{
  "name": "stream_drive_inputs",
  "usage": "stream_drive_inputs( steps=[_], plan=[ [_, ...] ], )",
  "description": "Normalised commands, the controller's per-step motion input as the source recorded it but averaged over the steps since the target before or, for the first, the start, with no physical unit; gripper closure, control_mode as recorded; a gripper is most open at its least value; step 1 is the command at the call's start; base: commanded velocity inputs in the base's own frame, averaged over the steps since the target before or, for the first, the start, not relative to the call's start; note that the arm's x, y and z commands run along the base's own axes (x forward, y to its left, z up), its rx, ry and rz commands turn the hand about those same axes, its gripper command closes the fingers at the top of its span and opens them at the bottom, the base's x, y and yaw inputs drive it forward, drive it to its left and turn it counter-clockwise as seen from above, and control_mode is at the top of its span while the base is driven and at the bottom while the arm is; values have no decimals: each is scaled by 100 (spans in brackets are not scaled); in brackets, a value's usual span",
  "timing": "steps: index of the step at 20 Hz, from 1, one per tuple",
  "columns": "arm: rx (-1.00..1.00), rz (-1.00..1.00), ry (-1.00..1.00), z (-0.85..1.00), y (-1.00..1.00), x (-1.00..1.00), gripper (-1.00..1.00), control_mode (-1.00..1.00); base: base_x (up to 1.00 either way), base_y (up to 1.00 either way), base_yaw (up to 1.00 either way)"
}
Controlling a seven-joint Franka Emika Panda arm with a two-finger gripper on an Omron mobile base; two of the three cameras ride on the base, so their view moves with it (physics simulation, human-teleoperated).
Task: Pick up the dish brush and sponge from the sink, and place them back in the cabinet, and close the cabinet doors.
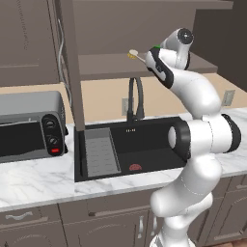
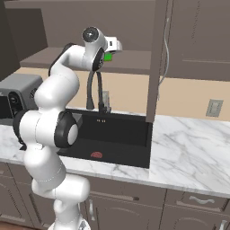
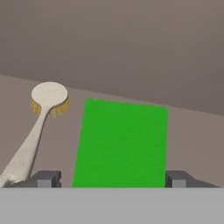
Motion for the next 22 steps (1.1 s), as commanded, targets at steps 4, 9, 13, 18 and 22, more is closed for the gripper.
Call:
stream_drive_inputs(
  steps=[4, 9, 13, 18, 22],
  plan=[
    [0, 0, 0, 0, 0, 0, -100, -100, 0, 0, 0],
    [0, 0, 0, 0, 0, 0, -100, -100, 0, 0, 0],
    [0, 0, 0, 0, 0, -5, -100, -100, 0, 0, 0],
    [0, 0, -2, -2, 0, -10, -100, -100, 0, 0, 0],
    [0, 0, -8, 0, 0, -28, -100, -100, 0, 0, 0]
  ],
)
